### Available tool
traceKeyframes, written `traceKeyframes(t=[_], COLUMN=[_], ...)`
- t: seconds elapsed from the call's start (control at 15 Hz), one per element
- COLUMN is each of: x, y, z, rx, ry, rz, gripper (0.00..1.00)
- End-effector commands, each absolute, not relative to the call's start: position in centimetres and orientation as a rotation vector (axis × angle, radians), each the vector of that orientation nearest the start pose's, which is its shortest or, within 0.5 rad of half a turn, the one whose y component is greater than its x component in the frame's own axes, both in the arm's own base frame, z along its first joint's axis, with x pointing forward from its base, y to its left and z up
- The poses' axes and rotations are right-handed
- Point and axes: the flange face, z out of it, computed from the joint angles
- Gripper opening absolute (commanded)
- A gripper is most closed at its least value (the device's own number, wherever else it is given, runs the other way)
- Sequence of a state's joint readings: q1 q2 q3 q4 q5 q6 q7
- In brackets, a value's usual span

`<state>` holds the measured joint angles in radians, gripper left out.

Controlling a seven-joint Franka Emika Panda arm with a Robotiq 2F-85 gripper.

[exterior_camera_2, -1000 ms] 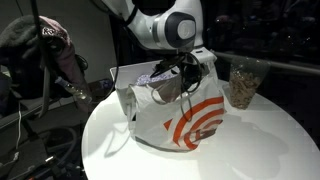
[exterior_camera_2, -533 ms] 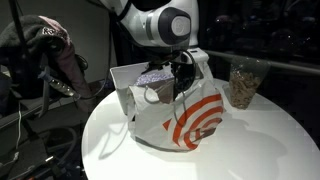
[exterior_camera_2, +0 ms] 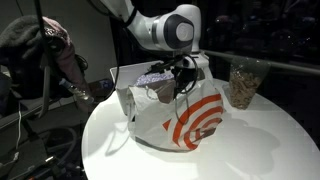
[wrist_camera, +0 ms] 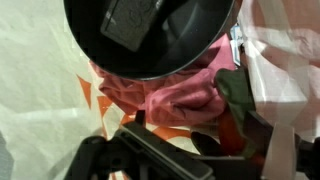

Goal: Transfer the items from the plastic to the box

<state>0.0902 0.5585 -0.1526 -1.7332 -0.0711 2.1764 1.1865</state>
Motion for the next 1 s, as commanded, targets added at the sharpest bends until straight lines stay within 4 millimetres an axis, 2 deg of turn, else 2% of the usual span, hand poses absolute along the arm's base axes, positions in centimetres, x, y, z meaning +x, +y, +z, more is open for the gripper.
traceKeyframes(t=[0.0,0.33,0.67,0.93], x=[67.5,69.5,71.1,72.2], y=[-5.0,-6.2,-5.2,-4.9], z=[25.0,23.6,21.3,19.1], rx=[-2.704,-2.668,-2.632,-2.634], ry=[1.963,2.008,2.056,2.085], rz=[0.078,0.063,0.025,-0.087], gripper=[1.00,1.00,1.00,1.00])
